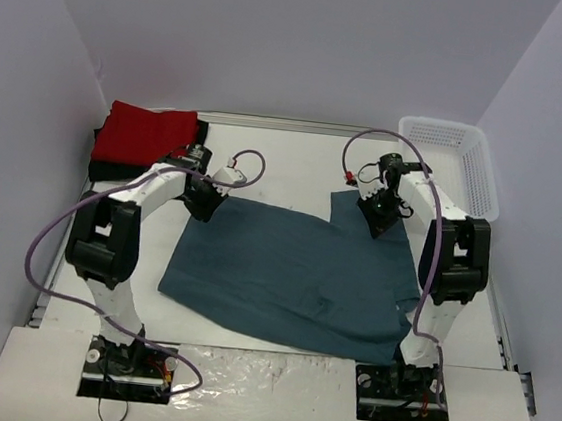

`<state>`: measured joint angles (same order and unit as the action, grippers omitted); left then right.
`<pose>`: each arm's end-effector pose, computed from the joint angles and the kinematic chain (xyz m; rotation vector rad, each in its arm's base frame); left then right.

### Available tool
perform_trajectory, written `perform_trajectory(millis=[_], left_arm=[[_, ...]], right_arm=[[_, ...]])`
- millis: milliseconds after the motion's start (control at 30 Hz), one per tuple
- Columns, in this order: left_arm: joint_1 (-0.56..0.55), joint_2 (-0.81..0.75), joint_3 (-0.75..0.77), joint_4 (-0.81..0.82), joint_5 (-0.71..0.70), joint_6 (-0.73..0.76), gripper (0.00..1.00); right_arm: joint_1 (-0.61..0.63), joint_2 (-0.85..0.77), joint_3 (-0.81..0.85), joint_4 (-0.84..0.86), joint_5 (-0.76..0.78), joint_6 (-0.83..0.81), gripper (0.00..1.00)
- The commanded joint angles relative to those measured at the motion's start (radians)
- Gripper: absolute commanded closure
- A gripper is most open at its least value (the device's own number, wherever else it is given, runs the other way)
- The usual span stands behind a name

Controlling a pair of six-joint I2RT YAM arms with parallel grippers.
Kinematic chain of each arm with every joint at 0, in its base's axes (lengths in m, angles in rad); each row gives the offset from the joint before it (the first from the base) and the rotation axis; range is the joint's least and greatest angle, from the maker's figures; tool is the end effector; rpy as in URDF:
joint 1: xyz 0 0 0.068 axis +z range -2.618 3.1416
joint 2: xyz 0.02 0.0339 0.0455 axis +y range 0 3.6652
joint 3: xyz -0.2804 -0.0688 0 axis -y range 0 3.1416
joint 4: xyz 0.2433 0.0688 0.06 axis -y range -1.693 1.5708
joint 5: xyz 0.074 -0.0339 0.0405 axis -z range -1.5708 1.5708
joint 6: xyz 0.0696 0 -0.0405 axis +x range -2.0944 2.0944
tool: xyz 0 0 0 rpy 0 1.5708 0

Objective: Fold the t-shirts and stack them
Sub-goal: Fold the flattened tshirt in 1/3 of the way

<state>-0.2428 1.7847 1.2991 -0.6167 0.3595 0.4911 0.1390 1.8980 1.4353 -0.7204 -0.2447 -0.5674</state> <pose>0.3683 -0.1165 0.2029 1.0413 2.3940 -0.3932 0.4019 0.0732 0.1931 -0.9968 2.5151 0.2121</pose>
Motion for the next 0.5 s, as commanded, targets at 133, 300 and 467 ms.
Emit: perform_trajectory(millis=[133, 300, 467], left_arm=[[0.014, 0.117, 0.126, -0.051, 0.001, -0.062, 0.98], [0.016, 0.186, 0.180, -0.095, 0.025, -0.082, 0.98], [0.048, 0.284, 0.287, -0.141, 0.051, -0.138, 0.98]], right_arm=[[0.001, 0.148, 0.142, -0.016, 0.073, 0.054, 1.00], [0.001, 0.234, 0.224, -0.019, 0.082, 0.063, 1.00], [0.001, 0.321, 0.324, -0.020, 0.100, 0.075, 1.00]])
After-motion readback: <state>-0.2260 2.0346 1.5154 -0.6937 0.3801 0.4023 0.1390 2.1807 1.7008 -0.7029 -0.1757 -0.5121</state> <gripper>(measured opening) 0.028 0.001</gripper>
